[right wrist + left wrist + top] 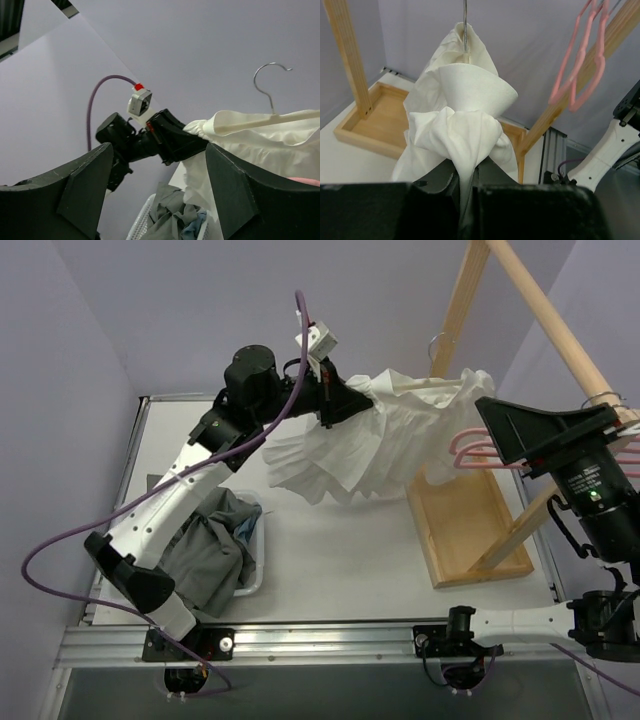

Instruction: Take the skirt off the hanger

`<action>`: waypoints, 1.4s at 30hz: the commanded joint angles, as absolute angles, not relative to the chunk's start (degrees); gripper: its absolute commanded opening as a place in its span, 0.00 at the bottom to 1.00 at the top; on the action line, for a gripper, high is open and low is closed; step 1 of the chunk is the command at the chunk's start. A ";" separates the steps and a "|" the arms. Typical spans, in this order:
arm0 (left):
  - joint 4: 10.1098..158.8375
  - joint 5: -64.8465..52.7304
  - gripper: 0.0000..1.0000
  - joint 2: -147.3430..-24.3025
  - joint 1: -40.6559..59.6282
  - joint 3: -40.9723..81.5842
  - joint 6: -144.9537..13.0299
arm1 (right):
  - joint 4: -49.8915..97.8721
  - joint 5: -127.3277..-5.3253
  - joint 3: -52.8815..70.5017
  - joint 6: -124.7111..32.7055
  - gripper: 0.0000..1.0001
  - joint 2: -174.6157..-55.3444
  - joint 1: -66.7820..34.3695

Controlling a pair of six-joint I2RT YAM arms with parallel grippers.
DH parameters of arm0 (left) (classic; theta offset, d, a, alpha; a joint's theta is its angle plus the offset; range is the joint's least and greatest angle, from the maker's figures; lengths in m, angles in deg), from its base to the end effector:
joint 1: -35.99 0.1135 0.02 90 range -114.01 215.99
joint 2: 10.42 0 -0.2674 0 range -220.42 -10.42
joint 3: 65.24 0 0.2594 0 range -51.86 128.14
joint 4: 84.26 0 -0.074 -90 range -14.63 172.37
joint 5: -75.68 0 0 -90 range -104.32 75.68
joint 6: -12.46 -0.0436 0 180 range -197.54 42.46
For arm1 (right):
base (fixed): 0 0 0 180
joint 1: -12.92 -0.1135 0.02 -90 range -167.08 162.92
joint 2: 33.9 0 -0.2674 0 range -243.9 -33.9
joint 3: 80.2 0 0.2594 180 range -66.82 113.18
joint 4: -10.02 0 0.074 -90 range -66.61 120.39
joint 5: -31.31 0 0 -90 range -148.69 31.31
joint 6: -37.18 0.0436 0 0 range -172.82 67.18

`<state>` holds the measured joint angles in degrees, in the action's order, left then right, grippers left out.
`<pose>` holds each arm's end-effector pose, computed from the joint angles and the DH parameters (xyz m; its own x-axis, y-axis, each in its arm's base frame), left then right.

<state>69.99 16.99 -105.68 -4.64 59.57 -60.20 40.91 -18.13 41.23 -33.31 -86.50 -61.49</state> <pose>0.2745 -0.2654 0.5151 -0.2351 -0.1338 -0.9627 0.9217 0.2838 -0.2645 0.0369 0.0268 0.6337 -0.0426 0.7914 -0.6099 -0.6150 0.4603 0.6402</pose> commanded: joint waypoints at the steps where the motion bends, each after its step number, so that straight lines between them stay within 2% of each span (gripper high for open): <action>1: 65.68 13.10 0.02 -95.00 -4.09 54.15 -63.74 | 40.71 -14.66 40.75 -35.68 0.68 -91.80 -62.23; 3: 63.75 12.05 0.02 -92.17 -3.57 49.58 -64.27 | 42.11 -13.25 41.89 -35.68 0.66 -93.57 -62.31; 7: 57.34 10.20 0.02 -84.27 -3.13 44.66 -65.41 | 45.62 -11.05 45.83 -36.03 0.54 -100.67 -62.31; 11: 52.41 8.27 0.02 -79.24 -2.78 43.32 -67.08 | 50.45 -11.22 50.94 -36.82 0.52 -108.15 -61.53; 14: 48.98 6.43 0.02 -76.87 -2.60 44.37 -68.66 | 53.53 -14.46 53.58 -34.54 0.50 -111.85 -58.81; 15: 47.23 6.16 0.02 -76.69 -2.51 44.81 -69.01 | 54.24 -17.00 53.85 -33.58 0.50 -112.55 -54.62; 16: 46.43 6.07 0.02 -76.51 -2.42 45.34 -69.36 | 54.77 -24.25 53.85 -32.44 0.50 -113.26 -51.62; 18: 45.03 6.25 0.02 -76.34 -2.42 46.57 -70.07 | 55.13 -30.71 52.01 -29.45 0.50 -113.61 -44.17; 20: 44.67 5.90 0.02 -75.72 -2.25 46.66 -70.33 | 53.90 -35.28 49.04 -28.56 0.49 -113.27 -41.84; 42: 41.94 6.34 0.02 -76.86 -1.63 50.88 -71.48 | 46.78 -45.41 36.27 -27.68 0.44 -109.40 -34.10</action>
